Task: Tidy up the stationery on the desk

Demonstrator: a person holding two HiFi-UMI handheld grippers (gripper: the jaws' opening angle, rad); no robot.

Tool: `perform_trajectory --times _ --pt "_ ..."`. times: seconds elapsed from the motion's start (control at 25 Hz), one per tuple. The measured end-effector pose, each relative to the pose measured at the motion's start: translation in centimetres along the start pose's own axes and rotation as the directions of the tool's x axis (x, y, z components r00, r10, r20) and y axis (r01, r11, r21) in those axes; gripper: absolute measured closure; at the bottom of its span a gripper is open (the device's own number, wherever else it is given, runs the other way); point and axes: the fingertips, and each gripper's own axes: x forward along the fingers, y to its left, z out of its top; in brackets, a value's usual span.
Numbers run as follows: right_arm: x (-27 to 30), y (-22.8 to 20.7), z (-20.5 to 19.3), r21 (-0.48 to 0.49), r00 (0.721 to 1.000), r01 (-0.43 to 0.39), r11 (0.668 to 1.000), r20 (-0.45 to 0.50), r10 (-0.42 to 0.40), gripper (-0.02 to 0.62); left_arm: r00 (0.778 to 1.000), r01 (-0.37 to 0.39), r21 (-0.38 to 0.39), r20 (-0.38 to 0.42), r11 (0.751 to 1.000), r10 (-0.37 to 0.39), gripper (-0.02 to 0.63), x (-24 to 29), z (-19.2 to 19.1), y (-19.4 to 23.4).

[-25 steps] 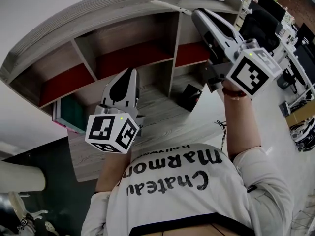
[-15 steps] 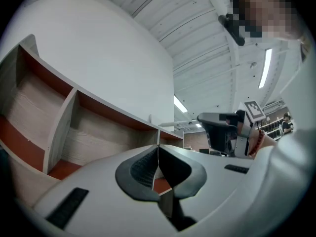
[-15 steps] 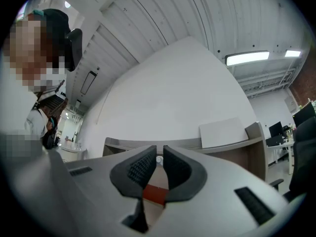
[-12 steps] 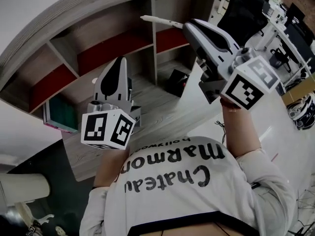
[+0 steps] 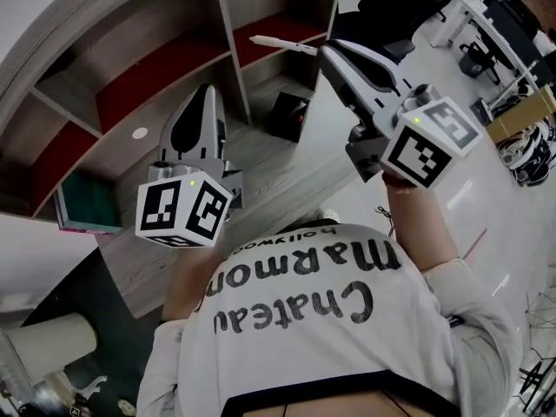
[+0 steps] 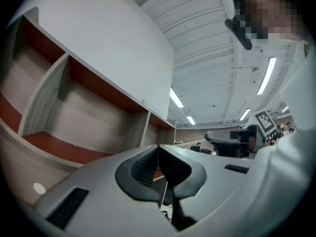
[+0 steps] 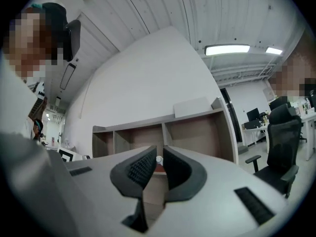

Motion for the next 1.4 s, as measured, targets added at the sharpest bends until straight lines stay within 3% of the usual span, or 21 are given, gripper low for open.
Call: perform_trajectory --times 0.28,0.56,0.92,1.28,1.4 --pt "-1.6 -3.7 -4.1 0.062 0.995 0.073 0.995 -0.079 -0.068 0.543 0.997 -0.004 -0.038 -0.073 0.999 0.001 0.589 1.5 -3.3 -0.5" --pt "-0.8 -7.9 -8.3 0.122 0.984 0.082 0.989 -0.170 -0.061 0.543 0.995 -0.054 -0.051 -0.089 0.997 0.050 0.589 3.7 -6.7 0.3" --pt "0.1 -11.5 -12.9 0.184 0.961 0.029 0.983 -0.276 0.024 0.544 0.975 -0.160 -0.093 -0.173 0.983 0.142 0.589 5.5 -11.8 0.5" --pt "1.6 -14.5 -18.8 0.238 0.908 -0.047 0.970 -0.395 0.141 0.545 0.933 -0.293 -0.101 -0.248 0.951 0.261 0.589 5.7 -16.2 0.9" --pt "1.9 -14.4 -20.9 0.238 0.874 -0.094 0.967 -0.445 0.195 0.544 0.915 -0.348 -0.099 -0.254 0.932 0.315 0.589 5.0 -17.0 0.9"
